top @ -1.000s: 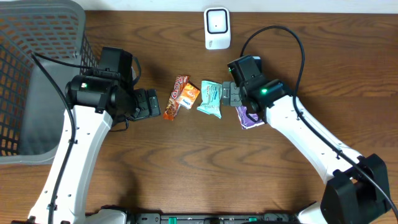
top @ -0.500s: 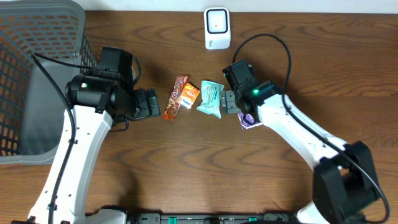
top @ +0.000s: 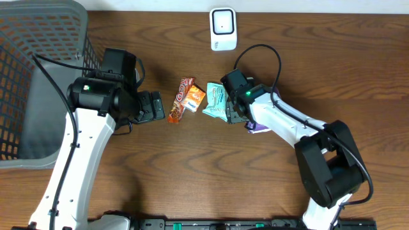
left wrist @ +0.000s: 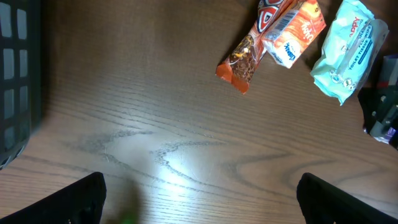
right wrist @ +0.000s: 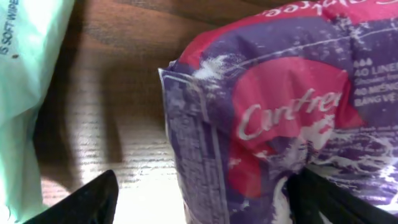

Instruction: Scan the item barcode

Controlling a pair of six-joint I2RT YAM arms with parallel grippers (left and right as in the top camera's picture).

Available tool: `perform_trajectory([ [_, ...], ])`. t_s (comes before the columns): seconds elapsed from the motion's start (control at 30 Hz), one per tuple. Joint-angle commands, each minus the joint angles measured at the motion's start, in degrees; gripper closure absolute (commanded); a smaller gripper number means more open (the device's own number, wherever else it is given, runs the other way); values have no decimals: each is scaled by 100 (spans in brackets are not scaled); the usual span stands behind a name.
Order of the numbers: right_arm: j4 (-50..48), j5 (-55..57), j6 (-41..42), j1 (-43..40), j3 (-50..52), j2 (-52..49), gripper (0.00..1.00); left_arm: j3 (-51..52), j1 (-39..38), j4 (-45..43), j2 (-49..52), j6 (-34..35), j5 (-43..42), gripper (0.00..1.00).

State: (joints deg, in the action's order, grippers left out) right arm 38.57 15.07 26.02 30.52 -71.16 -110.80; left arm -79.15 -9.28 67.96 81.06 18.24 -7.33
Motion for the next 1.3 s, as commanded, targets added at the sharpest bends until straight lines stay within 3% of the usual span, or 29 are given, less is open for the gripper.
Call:
perform_trajectory([
  [0.0, 46, -212, 444, -11, 118, -378, 2, -13, -7, 31, 28, 72, 35, 2],
  [0.9, -278, -551, 455, 20, 116, -387, 1, -13, -7, 31, 28, 74, 35, 2],
  [1.17, -205, -149, 295, 15, 68, -387, 7, -13, -7, 31, 28, 74, 35, 2],
  [1.27, -46, 109, 35, 15, -70, -385, 19, -13, -4, 31, 28, 72, 35, 2],
])
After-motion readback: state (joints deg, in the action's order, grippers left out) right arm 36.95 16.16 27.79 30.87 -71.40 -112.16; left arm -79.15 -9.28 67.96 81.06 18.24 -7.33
